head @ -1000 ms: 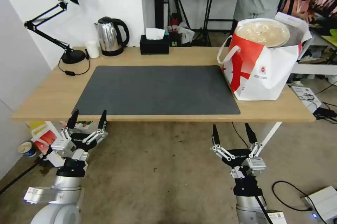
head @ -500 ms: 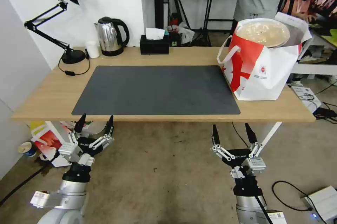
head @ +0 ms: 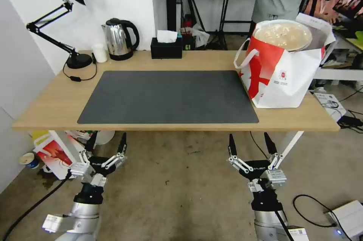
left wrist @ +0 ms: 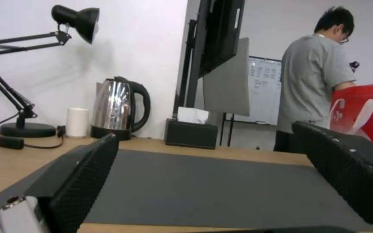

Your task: Pick up the trash from the table and place it into the takeout bag.

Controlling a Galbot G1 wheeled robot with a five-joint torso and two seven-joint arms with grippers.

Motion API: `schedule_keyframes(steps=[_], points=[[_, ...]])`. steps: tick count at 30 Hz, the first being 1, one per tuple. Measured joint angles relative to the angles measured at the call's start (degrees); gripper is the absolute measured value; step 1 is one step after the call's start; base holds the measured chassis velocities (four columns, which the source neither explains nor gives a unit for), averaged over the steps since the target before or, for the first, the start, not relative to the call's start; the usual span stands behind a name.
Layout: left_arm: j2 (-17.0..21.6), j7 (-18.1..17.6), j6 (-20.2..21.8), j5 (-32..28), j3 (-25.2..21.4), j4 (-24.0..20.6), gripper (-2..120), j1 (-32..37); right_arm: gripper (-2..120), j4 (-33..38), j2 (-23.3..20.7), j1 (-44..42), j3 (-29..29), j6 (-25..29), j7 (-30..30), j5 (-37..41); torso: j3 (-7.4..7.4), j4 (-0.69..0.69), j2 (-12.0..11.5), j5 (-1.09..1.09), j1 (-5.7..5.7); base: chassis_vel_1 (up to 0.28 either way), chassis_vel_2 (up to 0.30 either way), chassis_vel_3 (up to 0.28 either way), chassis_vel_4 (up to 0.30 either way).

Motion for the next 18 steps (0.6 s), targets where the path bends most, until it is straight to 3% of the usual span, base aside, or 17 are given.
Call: schedule_keyframes(steps=[18], points=[[-0.78, -0.2, -1.9, 0.92, -0.06, 1.16, 100, -0.35, 100, 0.0, 0.0, 0.0, 0.0, 0.0, 0.0, 0.0, 0.0, 0.0, 0.0, 0.0, 0.0, 0.0, 0.0, 0.0, 0.0]])
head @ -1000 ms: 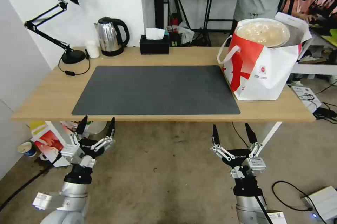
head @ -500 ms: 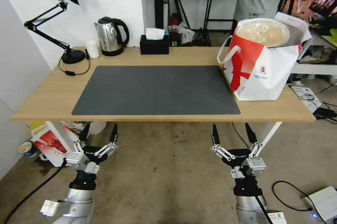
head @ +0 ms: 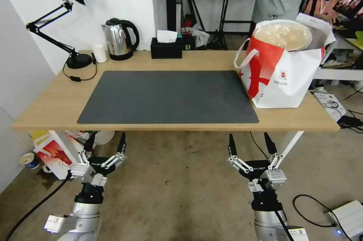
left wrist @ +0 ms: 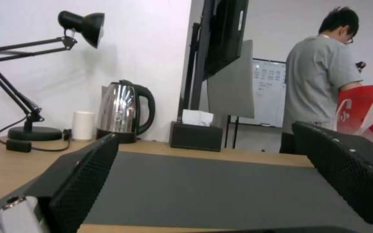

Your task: Pick up the trash from the table and place it into the takeout bag.

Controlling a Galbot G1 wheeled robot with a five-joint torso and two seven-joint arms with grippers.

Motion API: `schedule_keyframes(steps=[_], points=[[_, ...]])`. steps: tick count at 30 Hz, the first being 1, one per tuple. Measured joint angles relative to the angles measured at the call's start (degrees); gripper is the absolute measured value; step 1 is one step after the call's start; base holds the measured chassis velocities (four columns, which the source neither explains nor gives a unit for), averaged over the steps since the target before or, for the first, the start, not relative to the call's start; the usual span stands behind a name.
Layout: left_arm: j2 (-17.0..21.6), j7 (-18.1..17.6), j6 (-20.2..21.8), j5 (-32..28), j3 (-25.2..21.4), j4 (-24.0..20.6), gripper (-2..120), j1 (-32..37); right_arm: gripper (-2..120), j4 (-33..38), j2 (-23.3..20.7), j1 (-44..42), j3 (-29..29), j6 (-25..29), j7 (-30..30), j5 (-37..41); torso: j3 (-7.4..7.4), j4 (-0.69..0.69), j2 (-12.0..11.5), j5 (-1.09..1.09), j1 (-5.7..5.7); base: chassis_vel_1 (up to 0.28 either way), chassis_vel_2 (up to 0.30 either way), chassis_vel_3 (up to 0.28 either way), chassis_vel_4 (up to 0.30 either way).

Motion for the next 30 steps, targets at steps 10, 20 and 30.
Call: schedule_keyframes(steps=[10, 20, 30], points=[[-0.12, 0.12, -0.88, -0.31, -0.1, 0.8, 100, 0.04, 100, 0.0, 0.0, 0.0, 0.0, 0.0, 0.0, 0.0, 0.0, 0.0, 0.0, 0.01, 0.0, 0.0, 0.0, 0.0, 0.0], [-0.01, 0.57, -1.31, -0.52, -0.02, 1.26, 100, -0.23, 100, 0.0, 0.0, 0.0, 0.0, 0.0, 0.0, 0.0, 0.0, 0.0, 0.0, 0.01, 0.0, 0.0, 0.0, 0.0, 0.0], [0.07, 1.23, -1.62, -0.63, -0.27, 1.36, 100, -0.43, 100, 0.0, 0.0, 0.0, 0.0, 0.0, 0.0, 0.0, 0.0, 0.0, 0.0, 0.0, 0.0, 0.0, 0.0, 0.0, 0.0]])
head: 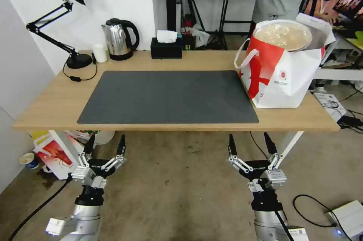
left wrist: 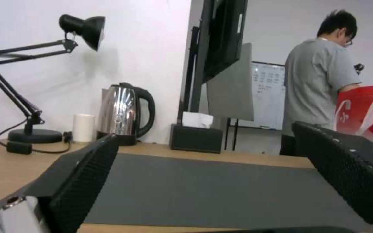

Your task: Pick up the trash from the table and place it into the takeout bag.

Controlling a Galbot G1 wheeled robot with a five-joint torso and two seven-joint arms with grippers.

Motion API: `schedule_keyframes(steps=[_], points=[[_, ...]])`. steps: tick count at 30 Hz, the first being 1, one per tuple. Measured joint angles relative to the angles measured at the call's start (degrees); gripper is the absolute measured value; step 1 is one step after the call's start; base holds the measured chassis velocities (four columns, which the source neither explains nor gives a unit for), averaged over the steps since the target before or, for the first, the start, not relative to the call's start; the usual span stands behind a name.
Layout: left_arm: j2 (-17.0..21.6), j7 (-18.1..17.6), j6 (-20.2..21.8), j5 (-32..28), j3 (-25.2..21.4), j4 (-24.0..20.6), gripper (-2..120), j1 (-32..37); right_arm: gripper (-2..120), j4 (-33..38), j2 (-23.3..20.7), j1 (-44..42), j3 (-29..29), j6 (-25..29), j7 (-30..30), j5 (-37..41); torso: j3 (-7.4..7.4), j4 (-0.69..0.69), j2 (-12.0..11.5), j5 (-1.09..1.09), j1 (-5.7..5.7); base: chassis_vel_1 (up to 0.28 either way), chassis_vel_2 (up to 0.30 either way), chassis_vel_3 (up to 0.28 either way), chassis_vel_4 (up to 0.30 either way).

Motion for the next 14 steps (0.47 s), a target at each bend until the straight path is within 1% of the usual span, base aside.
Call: schedule_keyframes(steps=[14], points=[[0.04, -0.18, 0.08, 0.3, -0.17, -0.35, 100, 0.11, 100, 0.0, 0.0, 0.0, 0.0, 0.0, 0.0, 0.0, 0.0, 0.0, 0.0, 0.0, 0.0, 0.0, 0.0, 0.0, 0.0]])
